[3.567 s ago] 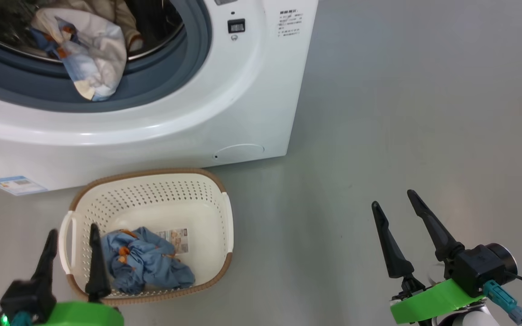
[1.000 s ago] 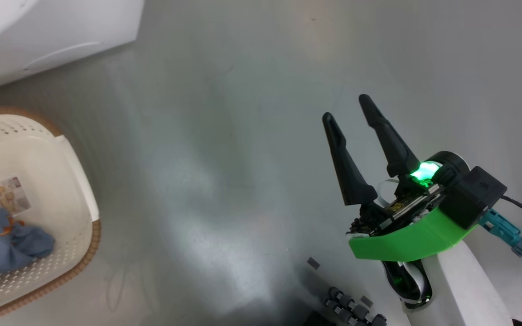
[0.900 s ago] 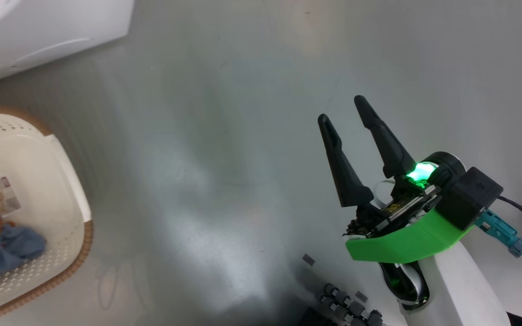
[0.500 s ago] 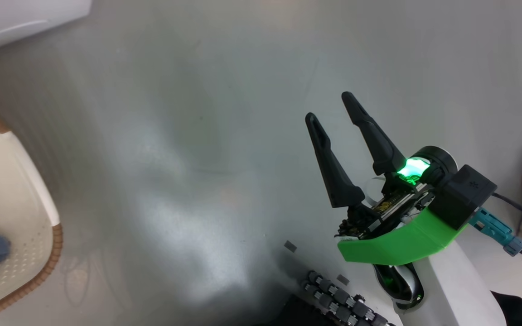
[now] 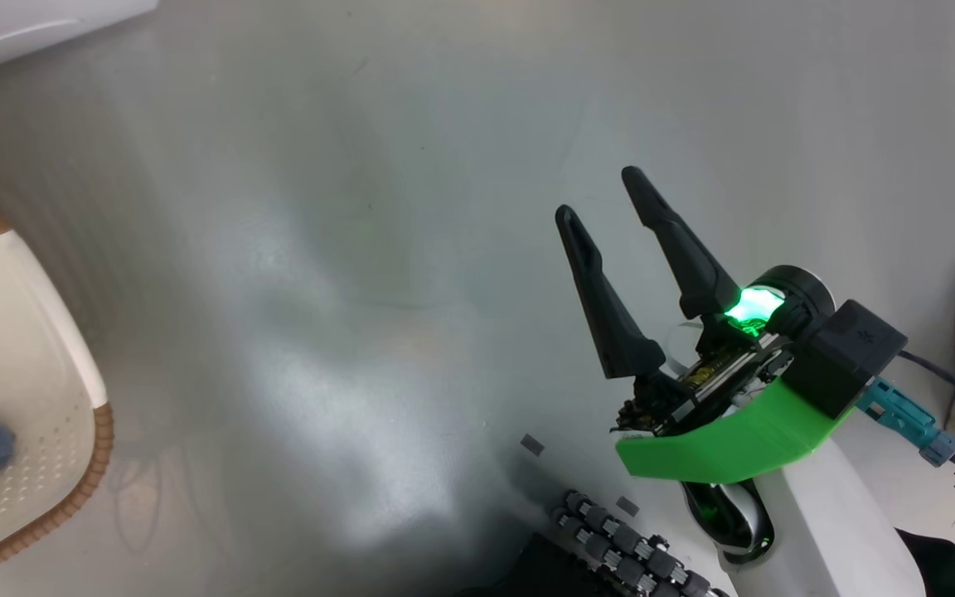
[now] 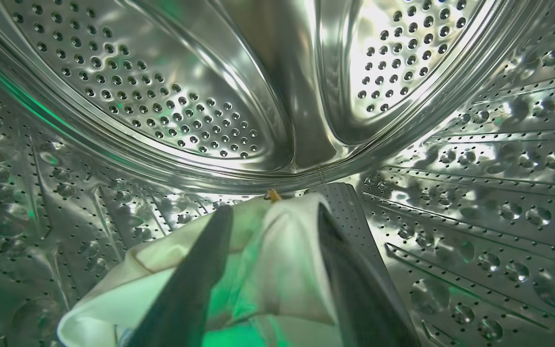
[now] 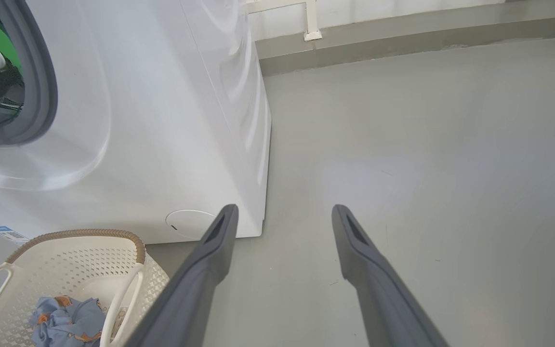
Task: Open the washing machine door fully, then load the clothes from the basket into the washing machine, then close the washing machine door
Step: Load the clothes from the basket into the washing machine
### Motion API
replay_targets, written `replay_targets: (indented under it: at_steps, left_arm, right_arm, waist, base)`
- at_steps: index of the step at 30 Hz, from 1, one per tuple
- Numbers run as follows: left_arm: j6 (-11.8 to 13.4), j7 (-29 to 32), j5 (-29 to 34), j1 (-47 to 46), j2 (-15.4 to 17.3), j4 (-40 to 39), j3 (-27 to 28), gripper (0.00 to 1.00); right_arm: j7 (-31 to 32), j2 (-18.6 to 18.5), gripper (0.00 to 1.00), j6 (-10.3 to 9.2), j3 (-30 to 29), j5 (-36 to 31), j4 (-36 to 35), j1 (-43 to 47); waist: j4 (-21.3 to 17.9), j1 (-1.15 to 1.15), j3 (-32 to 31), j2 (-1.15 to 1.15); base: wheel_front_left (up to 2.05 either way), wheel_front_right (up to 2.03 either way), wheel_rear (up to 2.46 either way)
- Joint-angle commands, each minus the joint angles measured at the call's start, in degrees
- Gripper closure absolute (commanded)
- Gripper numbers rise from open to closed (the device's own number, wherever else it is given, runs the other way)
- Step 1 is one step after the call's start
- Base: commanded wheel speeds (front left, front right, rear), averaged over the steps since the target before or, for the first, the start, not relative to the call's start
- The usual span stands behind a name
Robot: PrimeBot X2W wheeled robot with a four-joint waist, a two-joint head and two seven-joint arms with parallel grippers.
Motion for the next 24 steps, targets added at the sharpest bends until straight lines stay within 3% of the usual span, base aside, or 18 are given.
replay_targets:
  at_steps: [1, 12, 18, 24]
  left_arm:
    - [-0.39, -0.23, -0.16, -0.44, 2.13, -0.77, 0.8, 0.0]
    - [-0.23, -3.24, -1.78, 4.56, -0.37, -1.9, -0.13, 0.0]
    - [1.75, -5.47, -3.5, 11.58, -1.36, -6.57, 0.27, 0.0]
    - [5.57, -7.29, -5.83, 20.71, -2.82, -13.95, 1.43, 0.0]
  right_arm:
    - [-0.27, -0.19, 0.0, 0.09, 0.58, 0.85, -0.97, 0.57]
    - [-0.27, -0.19, 0.0, 0.09, -1.76, -1.09, -0.68, 0.81]
    - [-0.27, -0.19, 0.0, 0.09, -3.61, -2.92, -0.24, 1.87]
    - [-0.27, -0.19, 0.0, 0.09, -5.92, -5.26, -0.06, 3.38]
  waist:
    - [0.36, 0.0, -0.14, 0.0]
    - [4.0, 0.0, -3.11, 0.0]
    - [6.55, 0.0, -6.04, 0.0]
    - [9.73, 0.0, -9.16, 0.0]
  base:
    - [0.0, 0.0, 0.0]
    - [0.0, 0.0, 0.0]
    - [0.0, 0.0, 0.0]
    - [0.0, 0.0, 0.0]
